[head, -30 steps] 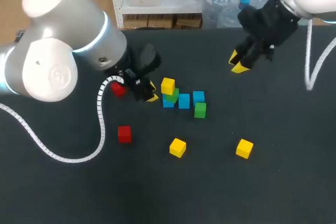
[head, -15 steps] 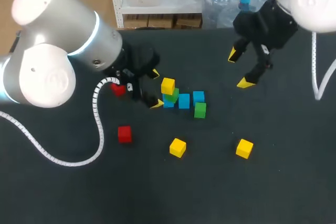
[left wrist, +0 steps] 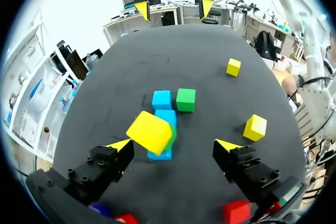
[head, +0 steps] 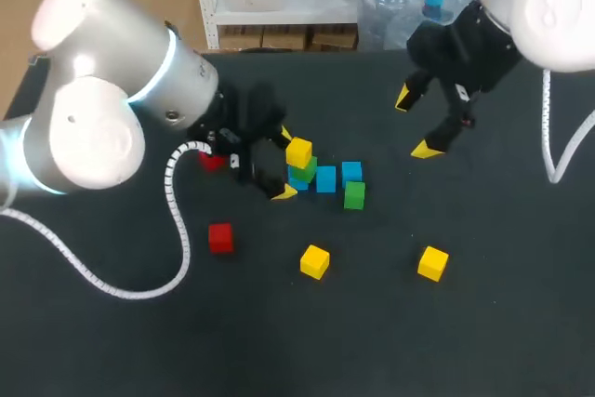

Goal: Place the blue cubes, place green cubes on the blue cubes, place the yellow cubes on the green cubes, then place the red cubes on the yellow cubes, and place purple cube on the red cubes.

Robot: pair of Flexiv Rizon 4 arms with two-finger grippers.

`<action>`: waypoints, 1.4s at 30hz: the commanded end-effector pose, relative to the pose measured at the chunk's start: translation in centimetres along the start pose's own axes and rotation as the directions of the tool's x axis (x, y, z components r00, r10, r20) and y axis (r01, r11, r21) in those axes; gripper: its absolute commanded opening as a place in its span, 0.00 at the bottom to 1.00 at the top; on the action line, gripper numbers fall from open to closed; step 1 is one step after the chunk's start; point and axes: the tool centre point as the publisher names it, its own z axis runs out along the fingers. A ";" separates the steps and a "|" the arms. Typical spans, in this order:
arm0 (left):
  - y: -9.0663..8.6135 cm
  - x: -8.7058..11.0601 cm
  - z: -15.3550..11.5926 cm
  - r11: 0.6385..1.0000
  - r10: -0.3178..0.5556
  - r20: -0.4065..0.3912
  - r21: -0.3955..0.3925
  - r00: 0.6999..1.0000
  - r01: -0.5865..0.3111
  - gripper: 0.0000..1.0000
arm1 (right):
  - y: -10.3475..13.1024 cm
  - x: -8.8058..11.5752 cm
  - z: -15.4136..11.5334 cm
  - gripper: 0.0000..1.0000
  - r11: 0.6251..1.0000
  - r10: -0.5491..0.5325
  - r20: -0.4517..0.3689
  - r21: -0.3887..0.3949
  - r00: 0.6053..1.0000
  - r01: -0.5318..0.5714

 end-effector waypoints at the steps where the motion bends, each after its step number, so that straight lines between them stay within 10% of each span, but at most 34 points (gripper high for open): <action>1: 1.6 -1.1 0.0 1.000 0.015 -0.043 0.028 0.999 -0.014 1.00 | 0.0 0.6 -0.1 1.00 1.000 0.010 0.011 0.008 1.000 -0.010; 20: 2.1 -1.4 0.3 0.999 0.038 -0.072 0.022 0.997 -0.036 0.98 | -0.2 1.7 -0.2 1.00 0.999 0.048 0.027 0.021 0.998 -0.049; 22: 2.2 -1.5 0.2 0.998 0.057 -0.075 0.021 0.996 -0.055 0.11 | -0.2 1.7 -0.1 1.00 0.998 0.051 0.027 0.020 0.998 -0.052; 23: 2.2 -1.5 0.2 0.998 0.058 -0.075 0.021 0.995 -0.057 0.00 | -0.2 1.8 -0.1 1.00 0.998 0.055 0.027 0.019 0.998 -0.055; 42: 1.2 -1.1 -0.9 0.998 0.051 -0.092 -0.016 0.994 -0.053 0.00 | -0.4 2.0 0.7 1.00 0.996 0.085 0.058 0.000 0.995 -0.085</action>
